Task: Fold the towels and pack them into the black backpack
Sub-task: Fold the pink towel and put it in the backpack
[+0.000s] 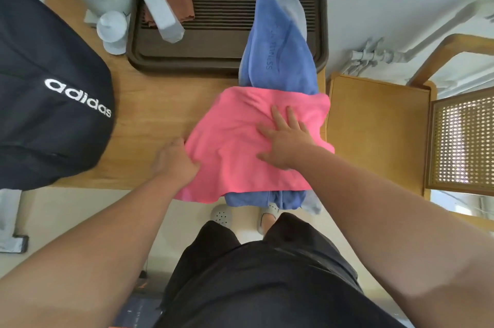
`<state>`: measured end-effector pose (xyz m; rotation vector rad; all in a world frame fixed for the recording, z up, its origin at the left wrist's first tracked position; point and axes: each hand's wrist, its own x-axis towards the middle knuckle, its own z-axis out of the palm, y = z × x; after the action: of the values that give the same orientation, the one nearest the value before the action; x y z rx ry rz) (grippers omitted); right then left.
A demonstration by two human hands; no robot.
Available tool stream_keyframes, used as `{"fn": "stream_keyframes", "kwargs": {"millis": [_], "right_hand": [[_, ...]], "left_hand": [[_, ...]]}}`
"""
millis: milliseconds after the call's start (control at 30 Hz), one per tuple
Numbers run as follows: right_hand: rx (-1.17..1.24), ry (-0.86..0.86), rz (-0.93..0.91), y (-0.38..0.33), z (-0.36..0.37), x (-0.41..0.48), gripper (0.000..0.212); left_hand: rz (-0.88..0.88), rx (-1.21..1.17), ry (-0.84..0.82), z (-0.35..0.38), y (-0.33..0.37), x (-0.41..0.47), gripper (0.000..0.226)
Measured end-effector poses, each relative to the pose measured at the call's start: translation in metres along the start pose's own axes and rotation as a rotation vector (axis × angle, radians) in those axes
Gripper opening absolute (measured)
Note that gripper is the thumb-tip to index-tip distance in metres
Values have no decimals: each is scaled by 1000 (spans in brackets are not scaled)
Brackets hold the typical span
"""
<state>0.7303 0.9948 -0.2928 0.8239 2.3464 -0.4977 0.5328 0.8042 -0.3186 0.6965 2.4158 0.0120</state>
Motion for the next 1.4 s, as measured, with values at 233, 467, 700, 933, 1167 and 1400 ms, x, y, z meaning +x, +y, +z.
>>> {"fn": "stream_keyframes", "kwargs": {"millis": [233, 467, 700, 933, 1167, 1400], "right_hand": [[-81, -28, -17, 10, 12, 4, 91], [-94, -42, -27, 9, 11, 5, 91], [-100, -42, 5, 0, 8, 9, 90], [-101, -11, 28, 2, 10, 7, 90], [-174, -17, 215, -29, -6, 3, 73], [-173, 285, 17, -128, -34, 14, 50]], "left_hand": [[-39, -129, -51, -15, -1, -3, 9], [-157, -272, -104, -28, -26, -21, 23], [-198, -100, -59, -27, -26, -37, 8], [-317, -248, 193, -70, -36, -13, 15], [-23, -735, 344, -94, -42, 3, 20], [153, -336, -308, -81, -81, 7, 22]]}}
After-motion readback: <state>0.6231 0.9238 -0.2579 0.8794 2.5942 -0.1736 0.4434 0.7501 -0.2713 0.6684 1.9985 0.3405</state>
